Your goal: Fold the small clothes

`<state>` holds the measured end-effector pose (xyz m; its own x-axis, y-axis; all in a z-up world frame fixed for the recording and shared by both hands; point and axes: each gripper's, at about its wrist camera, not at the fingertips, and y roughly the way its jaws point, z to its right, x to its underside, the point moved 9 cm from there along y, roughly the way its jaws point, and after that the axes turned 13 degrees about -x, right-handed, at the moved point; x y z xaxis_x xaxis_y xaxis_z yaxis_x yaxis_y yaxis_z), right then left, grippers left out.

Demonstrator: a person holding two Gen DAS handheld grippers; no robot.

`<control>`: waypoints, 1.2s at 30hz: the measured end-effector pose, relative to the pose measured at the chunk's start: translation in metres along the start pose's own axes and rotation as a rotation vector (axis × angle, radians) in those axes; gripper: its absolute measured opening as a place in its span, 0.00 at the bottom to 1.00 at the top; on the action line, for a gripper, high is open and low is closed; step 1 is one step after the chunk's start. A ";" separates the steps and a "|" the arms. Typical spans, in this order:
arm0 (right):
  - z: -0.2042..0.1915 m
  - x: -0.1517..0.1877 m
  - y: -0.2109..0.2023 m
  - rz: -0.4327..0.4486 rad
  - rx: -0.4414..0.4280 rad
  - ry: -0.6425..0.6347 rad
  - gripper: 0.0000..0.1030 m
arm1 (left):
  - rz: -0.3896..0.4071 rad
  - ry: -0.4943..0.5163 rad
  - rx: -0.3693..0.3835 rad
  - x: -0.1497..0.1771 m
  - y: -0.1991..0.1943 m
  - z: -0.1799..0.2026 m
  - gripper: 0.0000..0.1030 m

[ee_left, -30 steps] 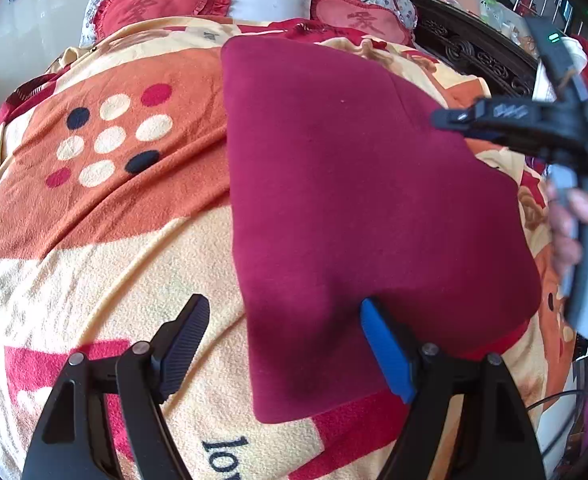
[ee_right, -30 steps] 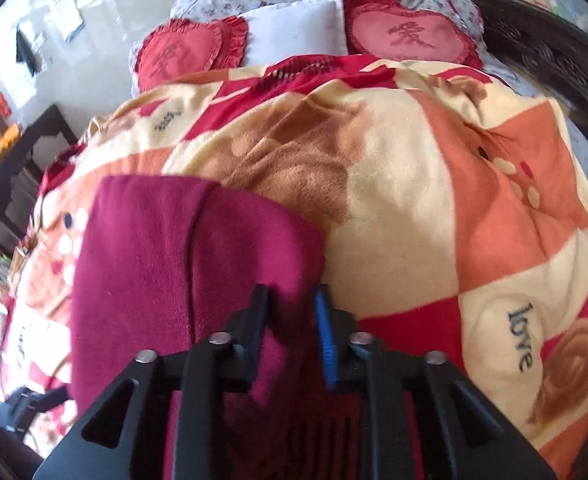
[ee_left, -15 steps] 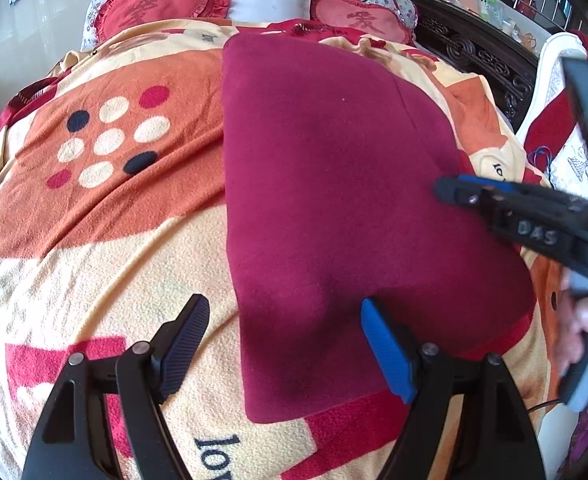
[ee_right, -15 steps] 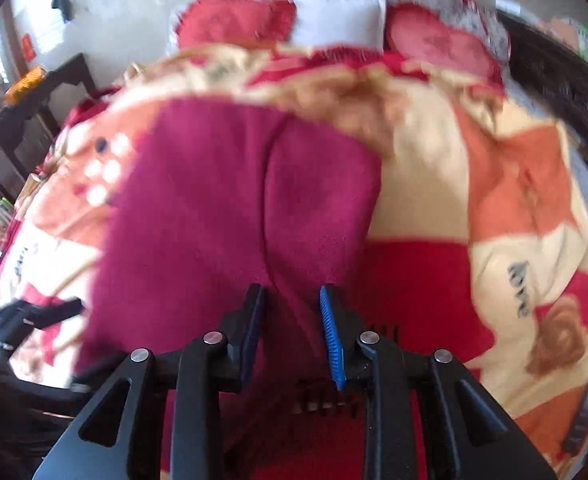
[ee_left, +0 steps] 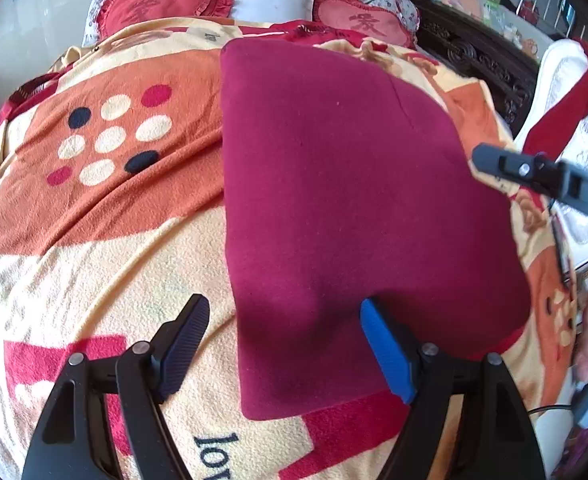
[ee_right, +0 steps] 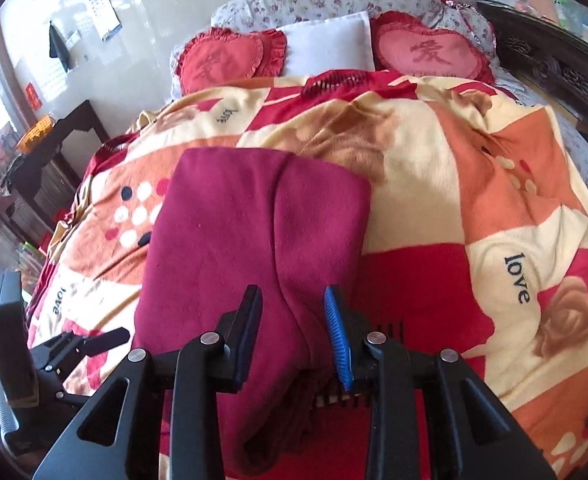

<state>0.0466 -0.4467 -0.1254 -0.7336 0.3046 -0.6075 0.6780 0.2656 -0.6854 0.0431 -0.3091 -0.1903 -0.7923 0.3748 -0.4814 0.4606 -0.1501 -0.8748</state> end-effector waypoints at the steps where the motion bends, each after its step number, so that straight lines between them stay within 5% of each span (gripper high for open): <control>1: 0.002 0.001 0.002 0.001 -0.003 0.014 0.13 | 0.005 -0.024 0.036 -0.002 -0.003 -0.001 0.79; 4: 0.014 0.012 0.017 -0.042 0.008 0.061 0.16 | 0.005 -0.094 0.087 -0.011 -0.006 -0.007 0.83; 7: 0.028 0.032 0.040 -0.098 -0.019 0.109 0.34 | 0.013 -0.121 0.133 -0.022 -0.007 -0.010 0.85; 11: 0.036 0.026 0.032 -0.029 -0.170 0.212 0.37 | 0.023 -0.146 0.206 -0.039 0.000 -0.012 0.89; 14: 0.047 0.022 0.033 -0.002 -0.198 0.243 0.54 | -0.023 -0.204 0.257 -0.048 0.018 -0.016 0.89; 16: 0.052 0.024 0.044 -0.017 -0.250 0.279 0.55 | -0.079 -0.248 0.307 -0.050 0.034 -0.015 0.89; 21: 0.043 0.021 0.066 -0.040 -0.345 0.296 0.52 | -0.107 -0.273 0.360 -0.052 0.050 -0.007 0.86; 26: 0.015 0.008 0.050 -0.024 -0.296 0.192 0.19 | -0.095 -0.231 0.381 -0.054 0.024 -0.013 0.58; 29: -0.014 0.003 0.035 -0.039 -0.301 0.129 0.19 | -0.077 -0.238 0.373 -0.052 -0.002 -0.028 0.58; 36: -0.094 0.026 0.044 -0.099 -0.431 0.100 0.19 | -0.067 -0.258 0.225 -0.003 -0.045 -0.103 0.58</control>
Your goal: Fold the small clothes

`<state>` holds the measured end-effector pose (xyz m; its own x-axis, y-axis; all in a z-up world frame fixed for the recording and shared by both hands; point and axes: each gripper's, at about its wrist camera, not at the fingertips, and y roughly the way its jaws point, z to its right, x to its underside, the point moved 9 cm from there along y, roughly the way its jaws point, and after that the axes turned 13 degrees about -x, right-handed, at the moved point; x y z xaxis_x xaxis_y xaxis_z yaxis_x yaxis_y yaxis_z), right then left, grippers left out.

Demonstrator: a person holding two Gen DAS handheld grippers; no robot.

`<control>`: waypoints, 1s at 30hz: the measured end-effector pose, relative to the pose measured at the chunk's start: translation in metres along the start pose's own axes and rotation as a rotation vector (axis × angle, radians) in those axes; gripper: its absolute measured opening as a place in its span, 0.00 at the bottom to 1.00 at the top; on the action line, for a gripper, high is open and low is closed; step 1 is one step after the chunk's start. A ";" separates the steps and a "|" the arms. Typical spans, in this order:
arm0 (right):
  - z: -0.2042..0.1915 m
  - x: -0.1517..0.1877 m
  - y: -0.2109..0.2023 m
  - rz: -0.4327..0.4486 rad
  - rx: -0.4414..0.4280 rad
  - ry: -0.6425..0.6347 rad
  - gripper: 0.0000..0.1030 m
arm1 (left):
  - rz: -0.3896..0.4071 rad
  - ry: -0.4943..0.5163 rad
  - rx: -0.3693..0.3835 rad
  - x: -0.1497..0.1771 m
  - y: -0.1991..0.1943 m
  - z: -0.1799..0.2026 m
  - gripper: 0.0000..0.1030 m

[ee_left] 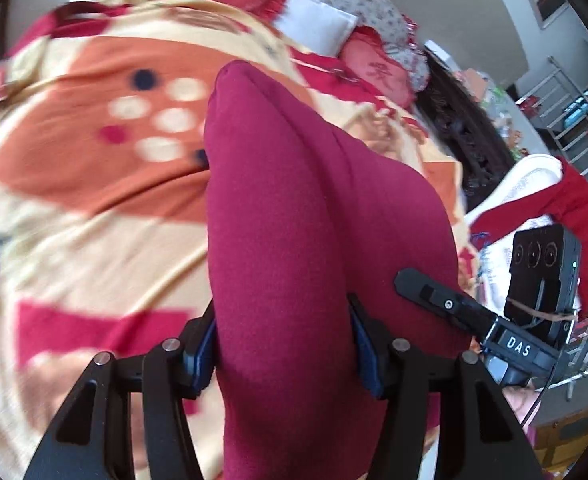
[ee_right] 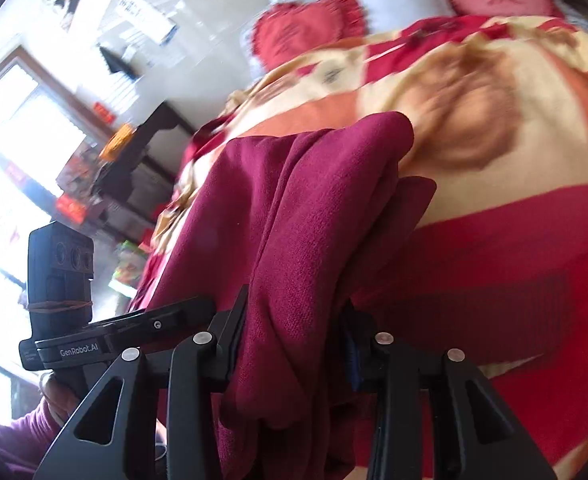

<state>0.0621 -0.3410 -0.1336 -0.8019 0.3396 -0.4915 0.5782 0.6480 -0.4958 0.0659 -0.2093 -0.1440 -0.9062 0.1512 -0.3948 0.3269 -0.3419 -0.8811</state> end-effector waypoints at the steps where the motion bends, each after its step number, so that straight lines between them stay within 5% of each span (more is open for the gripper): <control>1: -0.006 0.009 0.017 -0.027 -0.007 -0.008 0.22 | 0.000 -0.001 -0.033 0.008 0.000 -0.011 0.58; 5: 0.008 0.043 0.064 -0.190 0.064 0.026 0.32 | -0.052 -0.018 -0.143 0.035 0.021 -0.045 0.70; 8: 0.001 0.046 0.052 -0.156 0.104 -0.002 0.32 | 0.009 -0.034 -0.173 0.035 0.012 -0.051 0.82; 12: -0.028 0.039 0.019 -0.092 0.199 -0.149 0.32 | 0.081 -0.023 -0.243 0.027 -0.001 -0.052 0.85; 16: -0.072 0.044 0.026 -0.132 0.188 -0.331 0.32 | 0.081 -0.019 -0.268 0.030 0.002 -0.057 0.86; 22: -0.043 0.072 0.069 -0.262 0.298 -0.384 0.31 | 0.101 -0.001 -0.287 0.028 0.001 -0.055 0.86; 30: -0.060 0.063 0.030 -0.179 0.323 -0.365 0.31 | 0.179 0.049 -0.345 0.027 -0.024 -0.047 0.86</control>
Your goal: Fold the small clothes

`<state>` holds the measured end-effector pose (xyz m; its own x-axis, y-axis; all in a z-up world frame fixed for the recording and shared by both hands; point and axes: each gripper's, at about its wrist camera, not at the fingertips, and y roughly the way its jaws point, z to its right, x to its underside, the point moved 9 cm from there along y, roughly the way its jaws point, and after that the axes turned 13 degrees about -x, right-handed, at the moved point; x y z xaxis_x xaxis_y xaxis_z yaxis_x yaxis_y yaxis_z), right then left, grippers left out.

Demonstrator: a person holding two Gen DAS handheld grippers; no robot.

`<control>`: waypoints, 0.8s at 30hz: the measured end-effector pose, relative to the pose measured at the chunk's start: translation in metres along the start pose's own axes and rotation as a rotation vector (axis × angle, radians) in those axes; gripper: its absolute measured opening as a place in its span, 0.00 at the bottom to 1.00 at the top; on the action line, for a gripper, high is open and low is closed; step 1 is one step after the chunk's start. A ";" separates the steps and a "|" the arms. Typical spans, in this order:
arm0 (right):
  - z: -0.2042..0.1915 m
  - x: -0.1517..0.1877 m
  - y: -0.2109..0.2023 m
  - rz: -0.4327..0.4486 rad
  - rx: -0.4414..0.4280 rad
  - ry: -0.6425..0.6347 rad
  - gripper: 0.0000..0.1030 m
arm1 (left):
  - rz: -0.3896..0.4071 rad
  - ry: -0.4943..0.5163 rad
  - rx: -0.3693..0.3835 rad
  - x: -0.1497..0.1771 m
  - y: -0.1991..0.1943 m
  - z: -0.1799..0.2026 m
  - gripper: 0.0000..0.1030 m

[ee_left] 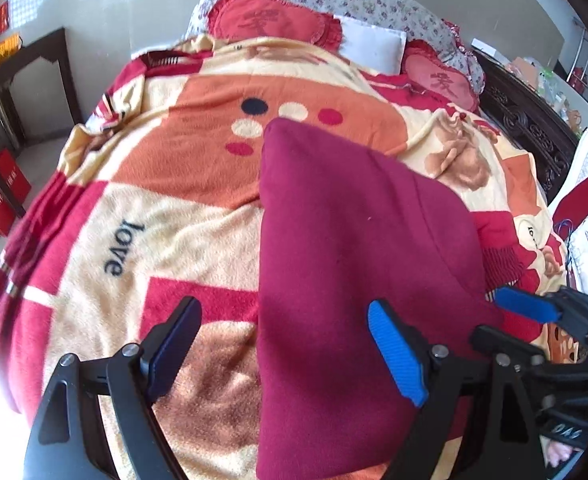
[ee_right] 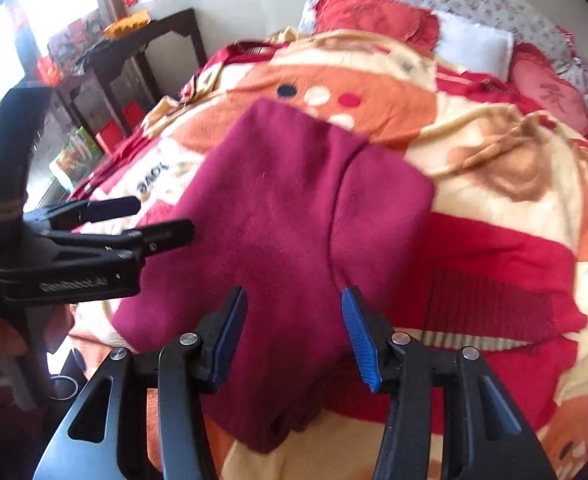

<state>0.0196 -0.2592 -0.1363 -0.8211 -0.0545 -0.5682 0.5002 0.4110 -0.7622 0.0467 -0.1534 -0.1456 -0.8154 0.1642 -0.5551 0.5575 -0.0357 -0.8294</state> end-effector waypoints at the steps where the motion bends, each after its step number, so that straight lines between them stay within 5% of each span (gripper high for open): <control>1: 0.001 0.001 -0.007 0.005 0.020 0.012 0.31 | 0.008 0.000 -0.002 0.000 -0.003 0.000 0.86; 10: -0.004 0.012 -0.052 0.058 0.106 0.146 0.32 | 0.059 0.018 -0.008 -0.001 -0.034 0.007 0.86; 24: -0.006 -0.008 -0.044 0.134 0.185 0.152 0.41 | 0.155 0.008 -0.039 -0.007 -0.070 -0.008 0.86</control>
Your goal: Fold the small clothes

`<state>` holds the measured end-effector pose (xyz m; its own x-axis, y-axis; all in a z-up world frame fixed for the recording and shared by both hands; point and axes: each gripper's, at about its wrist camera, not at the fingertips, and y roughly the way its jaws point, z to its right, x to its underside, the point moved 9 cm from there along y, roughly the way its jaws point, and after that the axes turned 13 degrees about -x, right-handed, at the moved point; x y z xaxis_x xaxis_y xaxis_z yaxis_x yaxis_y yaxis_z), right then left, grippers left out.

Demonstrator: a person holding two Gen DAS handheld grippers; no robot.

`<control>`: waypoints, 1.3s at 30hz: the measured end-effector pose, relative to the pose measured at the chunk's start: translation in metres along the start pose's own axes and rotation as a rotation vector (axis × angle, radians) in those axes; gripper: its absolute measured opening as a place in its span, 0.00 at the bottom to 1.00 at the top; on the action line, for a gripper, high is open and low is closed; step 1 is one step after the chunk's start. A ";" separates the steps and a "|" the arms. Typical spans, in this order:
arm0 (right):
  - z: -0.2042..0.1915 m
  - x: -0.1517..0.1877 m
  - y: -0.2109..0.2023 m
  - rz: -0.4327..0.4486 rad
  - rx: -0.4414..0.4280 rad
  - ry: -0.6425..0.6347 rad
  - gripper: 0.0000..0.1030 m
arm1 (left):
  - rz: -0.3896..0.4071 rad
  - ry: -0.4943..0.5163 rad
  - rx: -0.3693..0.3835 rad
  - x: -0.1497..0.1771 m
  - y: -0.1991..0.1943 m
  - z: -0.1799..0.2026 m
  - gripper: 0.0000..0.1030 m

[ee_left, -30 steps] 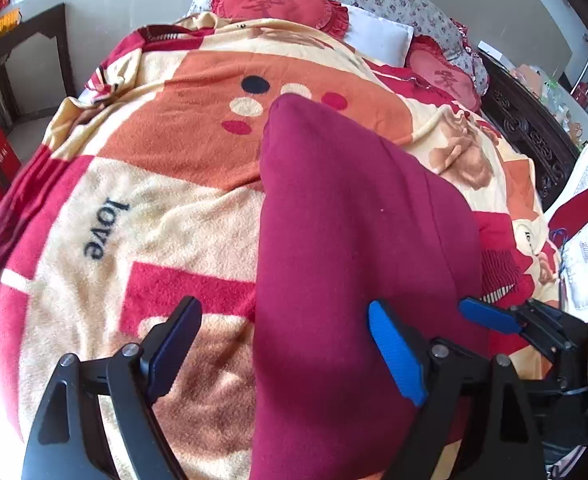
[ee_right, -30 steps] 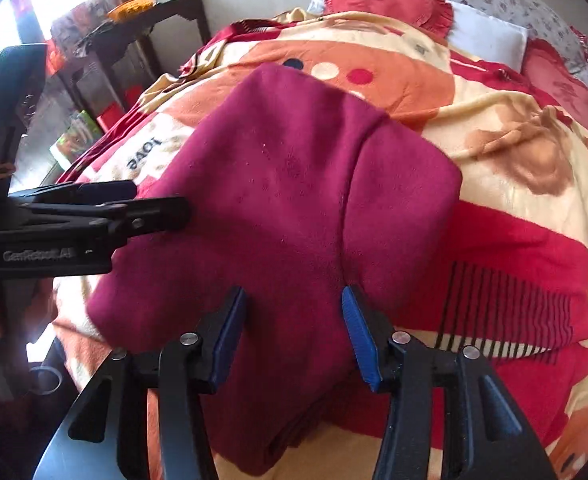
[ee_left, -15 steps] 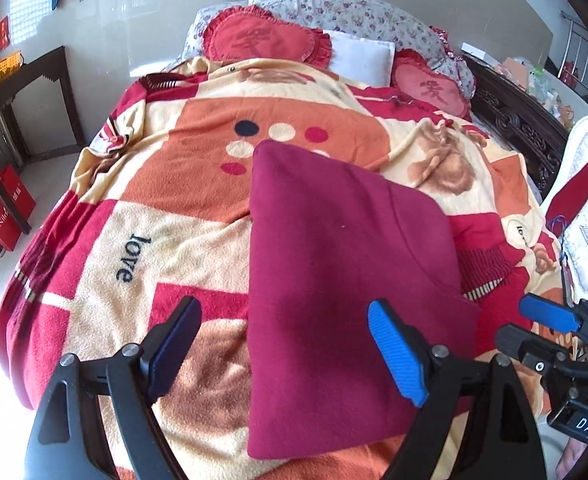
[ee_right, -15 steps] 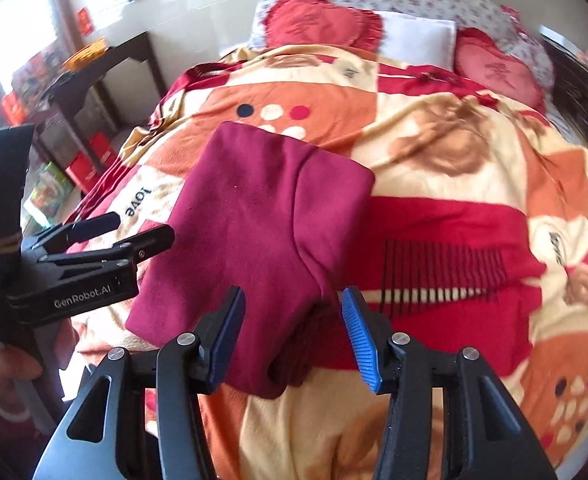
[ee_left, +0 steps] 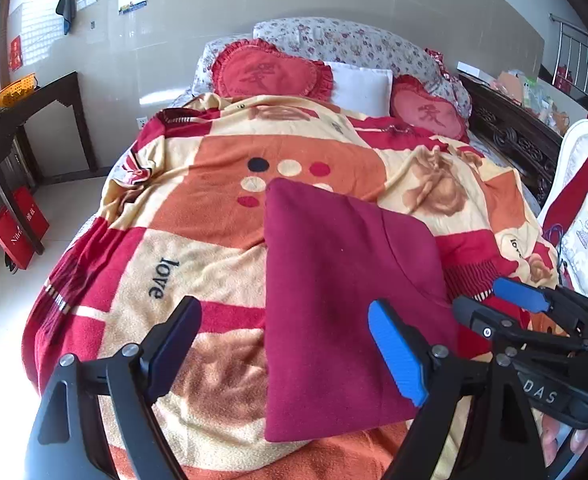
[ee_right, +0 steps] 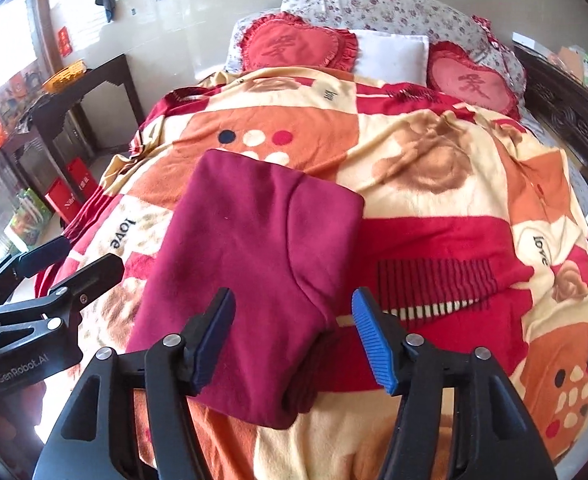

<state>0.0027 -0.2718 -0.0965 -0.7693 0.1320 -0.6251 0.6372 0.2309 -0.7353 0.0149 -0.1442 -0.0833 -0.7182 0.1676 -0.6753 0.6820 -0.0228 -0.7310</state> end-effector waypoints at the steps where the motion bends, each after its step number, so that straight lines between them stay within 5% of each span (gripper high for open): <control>1: -0.003 -0.002 0.000 0.005 0.000 -0.007 0.41 | 0.000 -0.003 0.001 0.000 0.000 -0.001 0.86; 39: 0.005 -0.013 0.027 -0.024 0.006 0.004 0.42 | -0.030 0.009 -0.006 -0.005 0.022 0.005 0.86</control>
<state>0.0300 -0.2717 -0.1094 -0.7843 0.1307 -0.6065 0.6191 0.2282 -0.7515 0.0327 -0.1501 -0.0962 -0.7371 0.1770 -0.6522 0.6611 -0.0116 -0.7502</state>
